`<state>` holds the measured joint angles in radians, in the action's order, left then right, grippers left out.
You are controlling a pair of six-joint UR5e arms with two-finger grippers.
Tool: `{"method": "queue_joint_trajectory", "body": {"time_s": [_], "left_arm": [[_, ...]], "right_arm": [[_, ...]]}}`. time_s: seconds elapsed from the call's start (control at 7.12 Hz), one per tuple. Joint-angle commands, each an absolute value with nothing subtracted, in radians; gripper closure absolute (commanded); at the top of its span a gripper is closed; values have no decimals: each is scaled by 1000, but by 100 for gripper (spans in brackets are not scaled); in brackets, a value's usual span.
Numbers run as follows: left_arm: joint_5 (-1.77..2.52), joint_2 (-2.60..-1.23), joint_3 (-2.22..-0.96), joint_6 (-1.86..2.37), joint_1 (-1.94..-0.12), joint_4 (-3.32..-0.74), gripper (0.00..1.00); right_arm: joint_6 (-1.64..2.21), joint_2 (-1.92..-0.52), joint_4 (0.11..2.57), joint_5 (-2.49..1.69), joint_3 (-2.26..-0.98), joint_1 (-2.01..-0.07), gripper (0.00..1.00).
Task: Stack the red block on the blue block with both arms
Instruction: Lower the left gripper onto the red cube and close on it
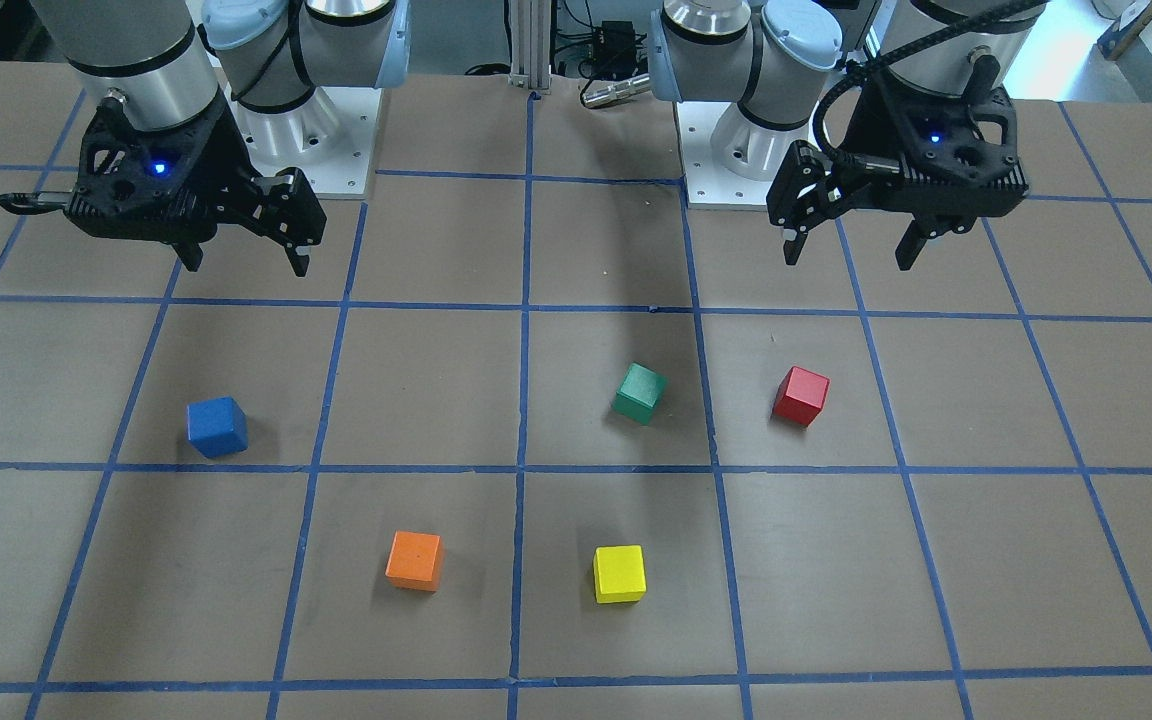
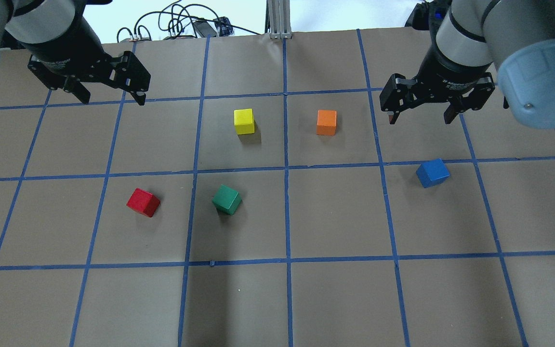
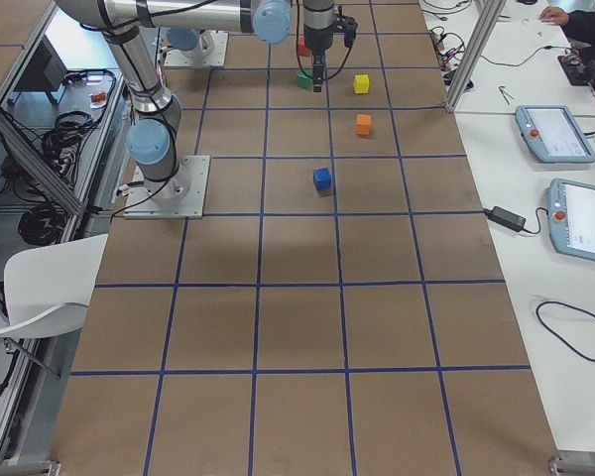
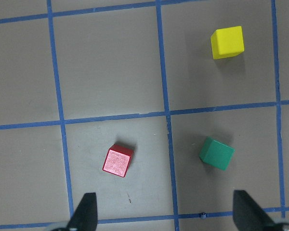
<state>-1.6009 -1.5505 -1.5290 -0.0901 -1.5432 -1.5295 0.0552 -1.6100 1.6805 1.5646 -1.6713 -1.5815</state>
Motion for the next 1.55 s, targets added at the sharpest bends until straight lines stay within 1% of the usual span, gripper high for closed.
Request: {"method": "queue_joint_trajectory", "body": {"time_s": [0.0,0.14,0.28,0.42,0.84,1.12,1.26,1.4], "left_arm": [[-1601,-1549,-1534,-87,-1543,-1532,0],[-1603,-1540,-1548,-89,-1545,-1555,0],[-1595,-1536,-1554,-89,-1545,-1653,0],[-1600,-1546,-1580,-89,-1548,-1664,0],[-1643,-1629,-1614,-176,-1474,-1606,0],[-1644,-1699,-1743,-271,-1378,-1392,0],[-1646,-1713,-1806,-446,-1374,-1308,0],[-1646,-1732,-1874,-490,-1374,-1205,0]], "right_arm": [[55,-1612,1683,1563,-1671,-1582,0],[55,-1611,1687,1560,-1671,-1582,0],[55,-1611,1683,1562,-1672,-1582,0],[55,-1611,1686,1562,-1672,-1582,0],[55,-1611,1687,1563,-1672,-1582,0],[57,-1611,1687,1563,-1672,-1582,0],[55,-1611,1687,1563,-1672,-1582,0],[55,-1611,1687,1563,-1672,-1582,0]]}}
